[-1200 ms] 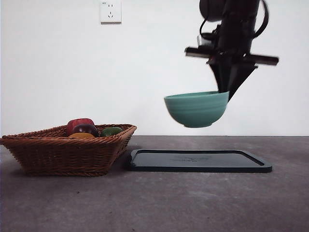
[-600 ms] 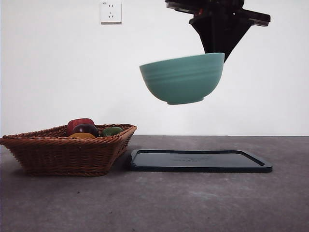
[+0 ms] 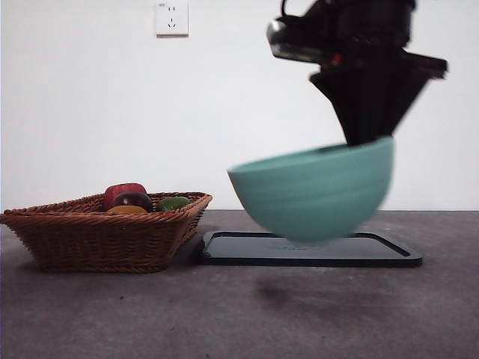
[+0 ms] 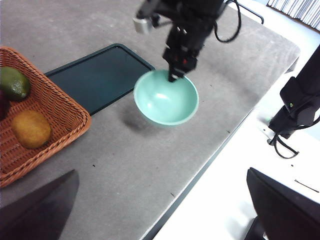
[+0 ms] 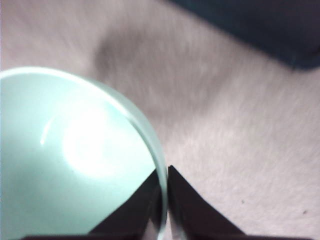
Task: Pick up the wifruite, put it on the bowl, pick up the plate, put it on desk
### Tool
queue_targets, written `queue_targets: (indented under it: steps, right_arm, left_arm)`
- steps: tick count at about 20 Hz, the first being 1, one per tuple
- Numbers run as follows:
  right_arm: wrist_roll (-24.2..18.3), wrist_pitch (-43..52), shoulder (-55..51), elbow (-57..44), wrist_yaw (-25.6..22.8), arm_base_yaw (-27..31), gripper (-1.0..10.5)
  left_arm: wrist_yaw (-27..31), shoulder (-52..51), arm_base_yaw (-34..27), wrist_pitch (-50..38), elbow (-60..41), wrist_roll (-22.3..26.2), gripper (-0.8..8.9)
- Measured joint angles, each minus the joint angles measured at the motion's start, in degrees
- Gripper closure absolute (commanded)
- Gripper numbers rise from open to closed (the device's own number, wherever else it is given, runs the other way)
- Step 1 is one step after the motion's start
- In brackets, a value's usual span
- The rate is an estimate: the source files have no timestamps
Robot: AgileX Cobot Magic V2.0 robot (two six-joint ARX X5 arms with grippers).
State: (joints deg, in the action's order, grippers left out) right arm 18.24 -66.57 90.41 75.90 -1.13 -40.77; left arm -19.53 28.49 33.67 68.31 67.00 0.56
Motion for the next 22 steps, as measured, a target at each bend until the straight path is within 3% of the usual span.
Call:
queue_targets:
  steps: [10, 19, 20, 22]
  right_arm:
    - [0.1, 14.9, -3.5, -16.1, 5.5, 0.0, 9.4]
    - [0.2, 20.7, -3.5, -20.0, 5.6, 0.1, 9.4]
    - [0.2, 20.6, -3.5, -20.0, 5.6, 0.1, 9.2]
    - [0.2, 20.6, -3.5, -20.0, 5.5, 0.1, 7.1]
  left_arm:
    - [0.0, 0.0, 0.0, 0.0, 0.0, 0.0, 1.21]
    - [0.0, 0.0, 0.0, 0.0, 0.0, 0.0, 1.21]
    - [0.0, 0.0, 0.0, 0.0, 0.0, 0.3, 1.21]
    - [0.0, 0.0, 0.0, 0.0, 0.0, 3.1, 1.21]
